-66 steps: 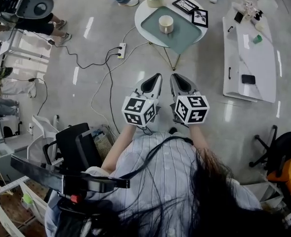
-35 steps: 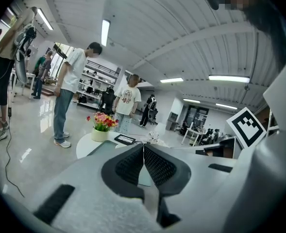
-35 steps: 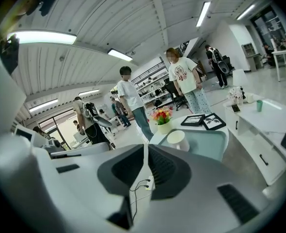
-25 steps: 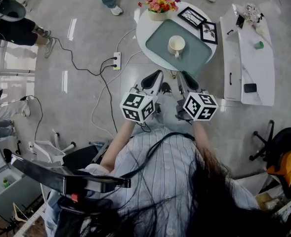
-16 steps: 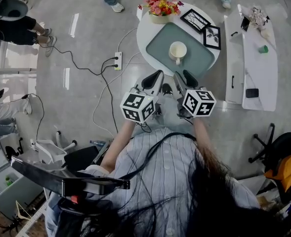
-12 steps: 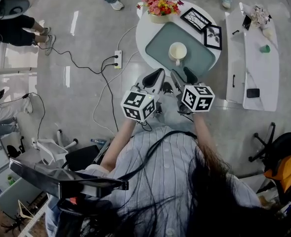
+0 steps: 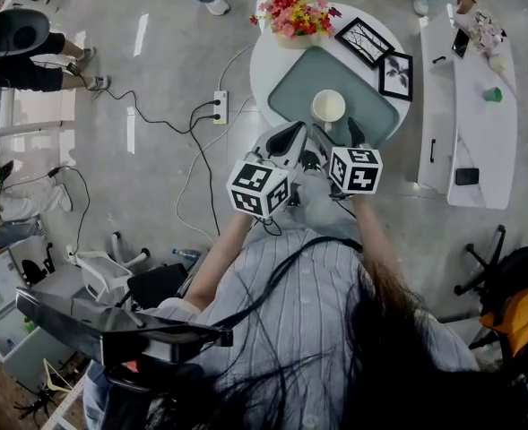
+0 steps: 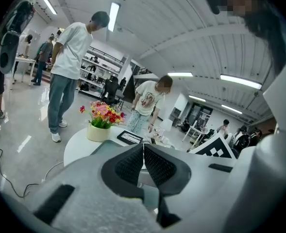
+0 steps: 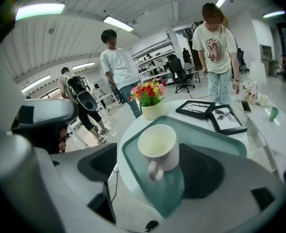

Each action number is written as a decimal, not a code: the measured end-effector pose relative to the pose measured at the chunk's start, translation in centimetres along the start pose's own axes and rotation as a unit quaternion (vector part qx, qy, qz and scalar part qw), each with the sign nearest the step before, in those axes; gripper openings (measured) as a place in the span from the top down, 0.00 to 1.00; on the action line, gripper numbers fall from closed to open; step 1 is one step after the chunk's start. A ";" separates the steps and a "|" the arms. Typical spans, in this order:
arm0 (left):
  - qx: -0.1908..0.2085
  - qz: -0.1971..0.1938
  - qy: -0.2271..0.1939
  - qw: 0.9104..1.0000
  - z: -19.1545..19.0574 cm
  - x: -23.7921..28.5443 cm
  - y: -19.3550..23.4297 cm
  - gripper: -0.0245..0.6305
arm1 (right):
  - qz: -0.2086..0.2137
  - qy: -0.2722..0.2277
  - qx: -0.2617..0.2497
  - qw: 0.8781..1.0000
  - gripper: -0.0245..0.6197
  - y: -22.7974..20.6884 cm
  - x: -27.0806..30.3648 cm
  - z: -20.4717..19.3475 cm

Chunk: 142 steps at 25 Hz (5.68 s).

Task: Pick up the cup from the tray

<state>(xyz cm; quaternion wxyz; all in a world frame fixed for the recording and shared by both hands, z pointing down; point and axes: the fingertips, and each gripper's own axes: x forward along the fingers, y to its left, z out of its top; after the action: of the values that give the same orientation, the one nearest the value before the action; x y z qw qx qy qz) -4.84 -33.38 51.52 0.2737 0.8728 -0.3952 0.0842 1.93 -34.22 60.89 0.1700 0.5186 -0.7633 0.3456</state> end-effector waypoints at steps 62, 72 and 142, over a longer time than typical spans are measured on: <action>0.006 0.045 0.016 0.999 0.1 -0.9 3.4 0.94 | -0.011 0.051 -0.084 0.995 0.34 -0.3 1.7 1.8; 0.019 0.036 0.004 0.999 -1.2 -4.9 1.3 0.94 | 0.004 0.024 -0.071 0.997 0.34 3.7 -3.1 1.0; 0.021 0.100 -0.054 0.993 -20.9 -24.4 -29.2 0.94 | 0.088 -0.008 -0.071 0.994 0.34 5.4 -37.3 -22.9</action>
<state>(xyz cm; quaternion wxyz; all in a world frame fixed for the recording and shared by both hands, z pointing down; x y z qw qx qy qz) 1.69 9.37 48.14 0.2236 0.8377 -0.4930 0.0721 9.81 8.24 52.04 0.1691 0.4390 -0.8300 0.2997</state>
